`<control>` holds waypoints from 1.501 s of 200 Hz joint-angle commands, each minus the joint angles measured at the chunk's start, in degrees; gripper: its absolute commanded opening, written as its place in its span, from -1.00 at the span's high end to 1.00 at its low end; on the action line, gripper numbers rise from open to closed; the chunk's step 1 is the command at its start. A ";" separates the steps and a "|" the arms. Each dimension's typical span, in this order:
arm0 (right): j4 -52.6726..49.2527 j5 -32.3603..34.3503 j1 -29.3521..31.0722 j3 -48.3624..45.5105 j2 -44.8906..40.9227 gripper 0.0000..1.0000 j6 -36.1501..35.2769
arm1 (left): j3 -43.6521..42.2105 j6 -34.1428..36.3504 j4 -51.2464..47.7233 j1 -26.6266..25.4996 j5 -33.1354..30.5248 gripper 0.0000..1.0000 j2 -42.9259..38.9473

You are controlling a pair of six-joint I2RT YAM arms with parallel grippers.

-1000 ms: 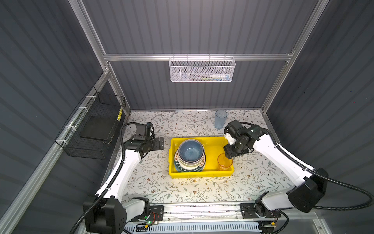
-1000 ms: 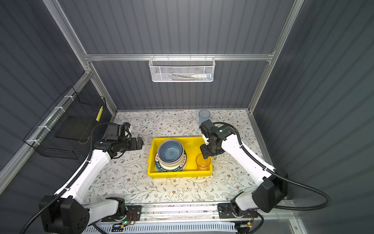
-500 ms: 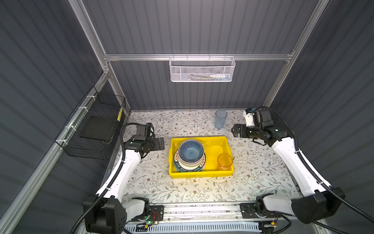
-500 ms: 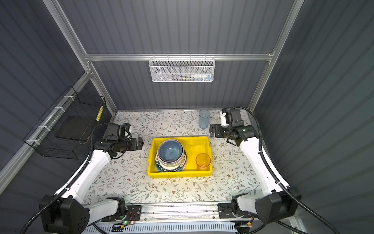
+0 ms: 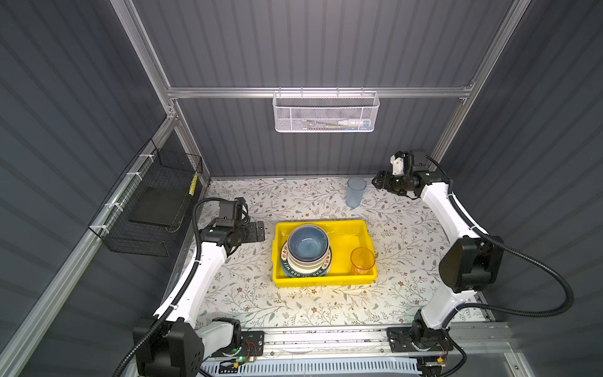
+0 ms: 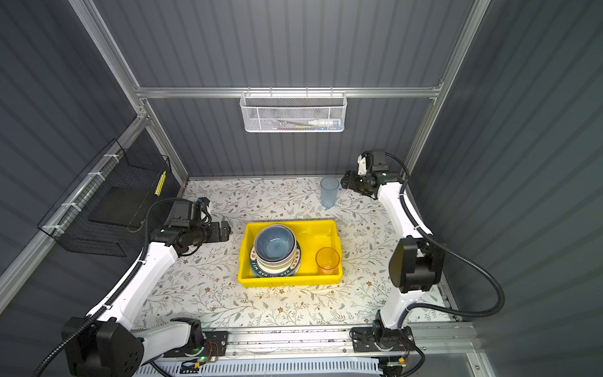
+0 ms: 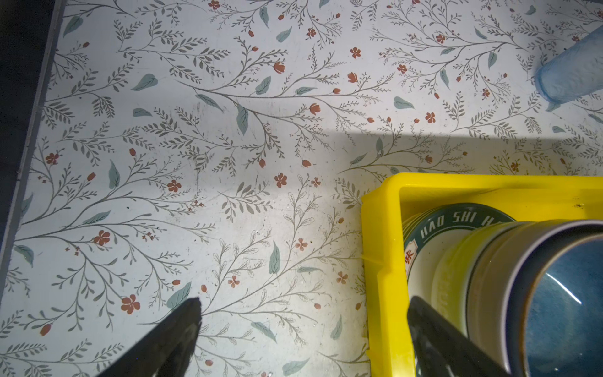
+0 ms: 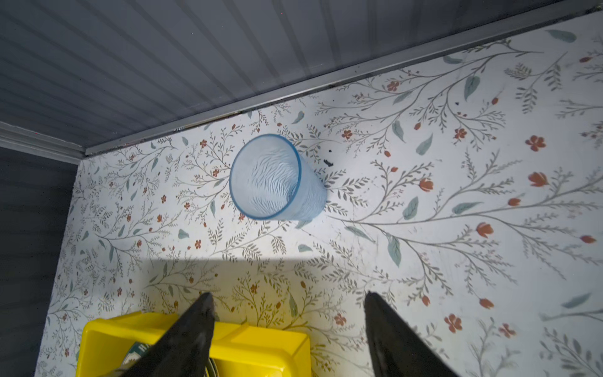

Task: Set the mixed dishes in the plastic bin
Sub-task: 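Open the right gripper and move it toward the pale blue cup, then grasp the pale blue cup with the right gripper and lift it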

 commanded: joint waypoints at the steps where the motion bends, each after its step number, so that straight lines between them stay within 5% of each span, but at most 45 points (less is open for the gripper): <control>1: -1.03 -1.14 -0.01 4.48 4.60 -0.38 0.91 | -1.06 0.29 0.08 0.49 0.44 -0.99 -0.72; 91: -3.60 -4.75 0.07 19.24 20.08 -0.21 1.80 | -1.08 0.20 0.04 0.49 0.66 -0.99 -0.02; 192: -4.06 -1.67 2.19 17.12 23.67 0.13 0.26 | -0.97 0.13 0.12 0.49 1.23 -0.99 0.57; 300: -5.97 2.78 2.72 14.19 23.11 0.83 -0.49 | -1.06 0.03 0.17 0.49 1.19 -0.99 -0.30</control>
